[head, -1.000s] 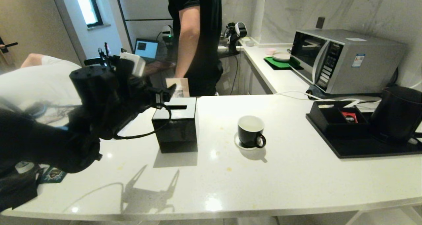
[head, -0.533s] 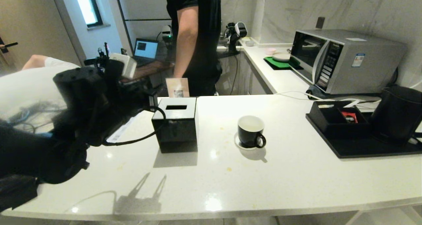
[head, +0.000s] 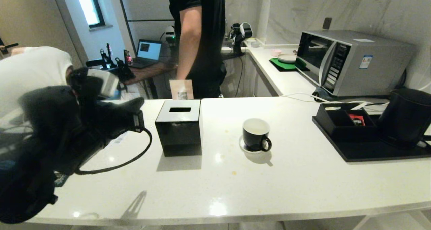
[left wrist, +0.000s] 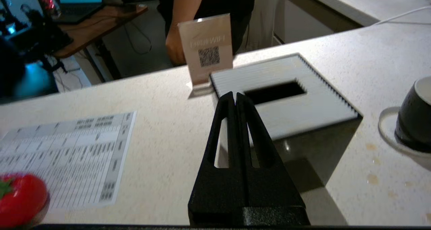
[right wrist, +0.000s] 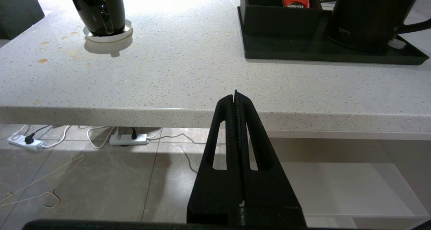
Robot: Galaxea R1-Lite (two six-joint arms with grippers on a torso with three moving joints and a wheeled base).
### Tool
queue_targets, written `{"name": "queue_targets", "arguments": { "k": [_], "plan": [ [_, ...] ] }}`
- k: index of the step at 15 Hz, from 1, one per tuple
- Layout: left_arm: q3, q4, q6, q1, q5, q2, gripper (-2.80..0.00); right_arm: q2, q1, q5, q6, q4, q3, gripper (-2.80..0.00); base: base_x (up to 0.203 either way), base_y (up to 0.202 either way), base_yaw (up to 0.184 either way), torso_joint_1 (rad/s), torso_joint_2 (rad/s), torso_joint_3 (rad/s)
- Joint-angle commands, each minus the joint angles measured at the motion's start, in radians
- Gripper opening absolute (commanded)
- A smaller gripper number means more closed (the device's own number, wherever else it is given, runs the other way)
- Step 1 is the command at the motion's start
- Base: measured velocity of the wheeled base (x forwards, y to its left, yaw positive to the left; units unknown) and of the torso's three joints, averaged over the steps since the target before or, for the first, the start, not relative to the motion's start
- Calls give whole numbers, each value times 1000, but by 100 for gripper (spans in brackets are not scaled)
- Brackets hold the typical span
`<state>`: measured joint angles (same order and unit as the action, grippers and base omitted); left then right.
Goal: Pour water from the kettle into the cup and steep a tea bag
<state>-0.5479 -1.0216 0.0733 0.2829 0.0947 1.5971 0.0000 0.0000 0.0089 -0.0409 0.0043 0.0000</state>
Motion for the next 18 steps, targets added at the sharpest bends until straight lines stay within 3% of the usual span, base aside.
{"name": "queue_targets", "arguments": {
  "k": [1,12,15,18],
  "plan": [
    [90,-5,-15,-19,1,-87,-280,2,0,0,-1,0,0,-280,0,0,0,0,0,0],
    [536,14,-34,-186,-11,-432,-280,2,0,0,-1,0,0,-280,0,0,0,0,0,0],
    [546,163,-61,-210,-6,-588,-280,2,-1,0,-1,0,0,-280,0,0,0,0,0,0],
    [547,406,-69,-214,-8,-841,-280,2,-1,0,-1,0,0,-280,0,0,0,0,0,0]
  ]
}}
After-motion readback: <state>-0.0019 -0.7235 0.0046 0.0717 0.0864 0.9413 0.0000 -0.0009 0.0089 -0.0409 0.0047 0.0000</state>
